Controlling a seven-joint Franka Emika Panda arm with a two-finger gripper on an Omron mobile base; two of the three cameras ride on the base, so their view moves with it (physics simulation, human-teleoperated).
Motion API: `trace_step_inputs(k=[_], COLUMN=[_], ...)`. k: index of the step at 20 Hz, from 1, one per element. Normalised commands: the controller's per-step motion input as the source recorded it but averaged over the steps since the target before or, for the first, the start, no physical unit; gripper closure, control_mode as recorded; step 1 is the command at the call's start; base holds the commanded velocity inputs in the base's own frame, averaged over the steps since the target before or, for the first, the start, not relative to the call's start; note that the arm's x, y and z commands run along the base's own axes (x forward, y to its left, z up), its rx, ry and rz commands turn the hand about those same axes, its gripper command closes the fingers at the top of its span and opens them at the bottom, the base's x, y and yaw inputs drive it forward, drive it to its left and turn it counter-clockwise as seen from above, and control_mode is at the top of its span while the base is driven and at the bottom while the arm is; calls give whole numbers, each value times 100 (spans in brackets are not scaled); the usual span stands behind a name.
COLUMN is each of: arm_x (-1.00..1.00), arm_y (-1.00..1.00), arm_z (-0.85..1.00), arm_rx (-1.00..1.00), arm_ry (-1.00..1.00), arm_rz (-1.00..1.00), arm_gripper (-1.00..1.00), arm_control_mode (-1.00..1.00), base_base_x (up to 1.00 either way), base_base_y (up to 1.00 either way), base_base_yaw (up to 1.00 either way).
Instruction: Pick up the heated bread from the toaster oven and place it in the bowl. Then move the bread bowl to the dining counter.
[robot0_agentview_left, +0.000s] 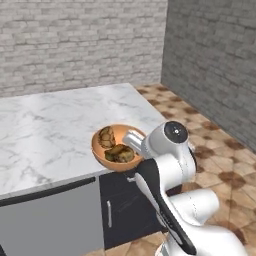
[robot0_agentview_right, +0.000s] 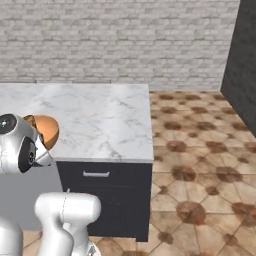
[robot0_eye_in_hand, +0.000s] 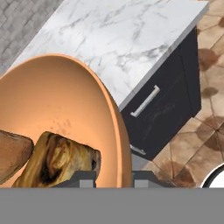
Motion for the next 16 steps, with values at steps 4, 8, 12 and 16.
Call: trace_step_inputs(k=[4,8,12,16], arm_x=[0,90,100,100], arm_y=[0,10,23,28], arm_z=[0,-17,-48,-41], arm_rx=[0,0,-5,-5], arm_ry=[0,1,2,0], arm_rz=[0,0,0,0], arm_gripper=[100,100,100,100], arm_control_mode=[100,-100,-100,-100], base_base_x=[78,0,0,0], base_base_y=[0,0,0,0], base_base_yaw=[0,0,0,0])
